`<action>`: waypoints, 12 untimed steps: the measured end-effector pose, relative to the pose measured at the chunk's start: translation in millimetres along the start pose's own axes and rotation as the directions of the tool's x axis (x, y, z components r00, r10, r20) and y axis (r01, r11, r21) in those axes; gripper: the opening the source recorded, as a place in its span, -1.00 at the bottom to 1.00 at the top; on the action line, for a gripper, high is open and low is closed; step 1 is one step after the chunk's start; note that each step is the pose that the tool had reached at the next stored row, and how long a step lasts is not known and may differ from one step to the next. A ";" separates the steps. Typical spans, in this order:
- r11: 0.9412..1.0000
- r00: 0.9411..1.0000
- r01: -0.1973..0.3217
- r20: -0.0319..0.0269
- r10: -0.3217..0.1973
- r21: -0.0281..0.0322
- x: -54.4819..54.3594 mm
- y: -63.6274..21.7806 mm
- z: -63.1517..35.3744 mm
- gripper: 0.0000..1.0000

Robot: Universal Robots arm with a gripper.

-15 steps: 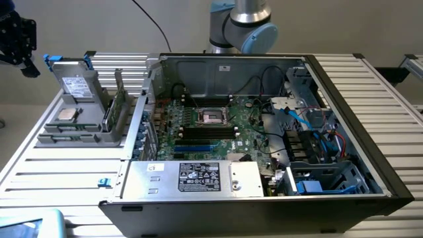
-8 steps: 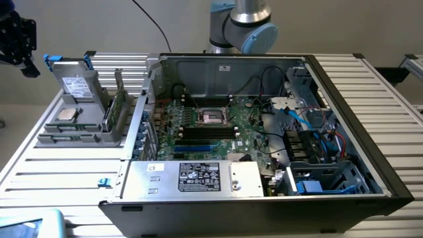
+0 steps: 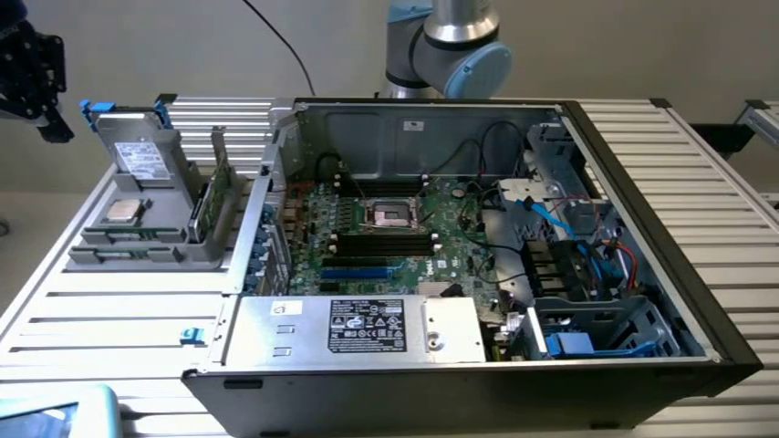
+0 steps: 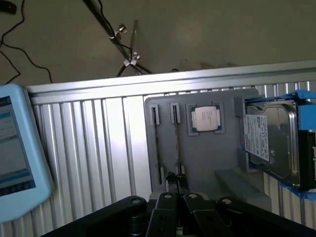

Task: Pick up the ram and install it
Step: 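Pick up the ram and move it above insertion slot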

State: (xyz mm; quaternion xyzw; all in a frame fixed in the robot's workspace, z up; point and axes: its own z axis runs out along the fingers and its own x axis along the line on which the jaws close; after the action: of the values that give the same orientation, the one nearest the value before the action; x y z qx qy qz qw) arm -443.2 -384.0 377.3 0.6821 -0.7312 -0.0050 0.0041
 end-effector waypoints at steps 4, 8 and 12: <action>1.000 1.000 0.019 0.000 -0.019 0.000 0.0 0.0 0.0 -0.78; 1.000 1.000 0.019 0.000 -0.019 0.000 0.0 0.0 0.0 -0.78; 1.000 1.000 0.019 0.000 -0.019 0.000 0.0 0.0 0.0 -0.76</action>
State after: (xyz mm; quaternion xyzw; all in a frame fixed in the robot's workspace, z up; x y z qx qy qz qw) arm -443.2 -384.0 377.3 0.6892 -0.7245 -0.0049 0.0042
